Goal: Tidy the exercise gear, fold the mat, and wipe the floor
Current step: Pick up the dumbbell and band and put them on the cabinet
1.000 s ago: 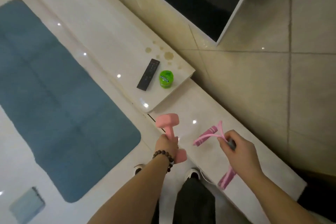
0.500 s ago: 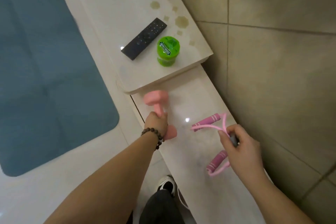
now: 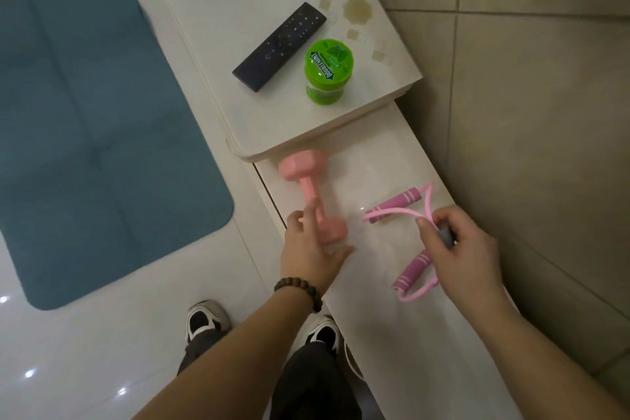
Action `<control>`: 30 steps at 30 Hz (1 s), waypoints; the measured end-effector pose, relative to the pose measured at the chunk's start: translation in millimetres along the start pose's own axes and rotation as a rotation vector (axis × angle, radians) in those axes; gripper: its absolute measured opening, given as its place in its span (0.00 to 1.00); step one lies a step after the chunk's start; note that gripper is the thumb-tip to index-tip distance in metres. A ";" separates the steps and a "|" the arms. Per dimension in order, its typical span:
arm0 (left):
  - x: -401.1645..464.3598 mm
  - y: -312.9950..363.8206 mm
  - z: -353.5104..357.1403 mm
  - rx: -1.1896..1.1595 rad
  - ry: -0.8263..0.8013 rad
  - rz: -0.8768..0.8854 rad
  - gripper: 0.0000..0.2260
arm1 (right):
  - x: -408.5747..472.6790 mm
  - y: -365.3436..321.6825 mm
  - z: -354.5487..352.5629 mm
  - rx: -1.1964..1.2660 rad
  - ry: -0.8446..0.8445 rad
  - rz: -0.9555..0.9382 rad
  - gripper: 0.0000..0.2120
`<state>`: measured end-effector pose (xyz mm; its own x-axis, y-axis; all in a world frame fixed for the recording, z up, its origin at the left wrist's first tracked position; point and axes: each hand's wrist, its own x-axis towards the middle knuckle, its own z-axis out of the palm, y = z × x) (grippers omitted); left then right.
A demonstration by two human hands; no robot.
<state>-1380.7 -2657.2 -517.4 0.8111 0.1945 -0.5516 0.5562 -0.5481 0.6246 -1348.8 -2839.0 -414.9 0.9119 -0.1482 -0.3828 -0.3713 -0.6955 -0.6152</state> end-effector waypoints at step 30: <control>0.8 50.7 -6.3 0.318 -0.046 0.608 0.34 | -6.9 19.6 -21.7 0.086 0.037 0.000 0.08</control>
<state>-1350.6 -2679.7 -482.7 0.9500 -0.2540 -0.1818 -0.0811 -0.7626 0.6418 -1358.6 -2866.9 -409.3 0.9173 -0.1749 -0.3577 -0.3831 -0.6327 -0.6730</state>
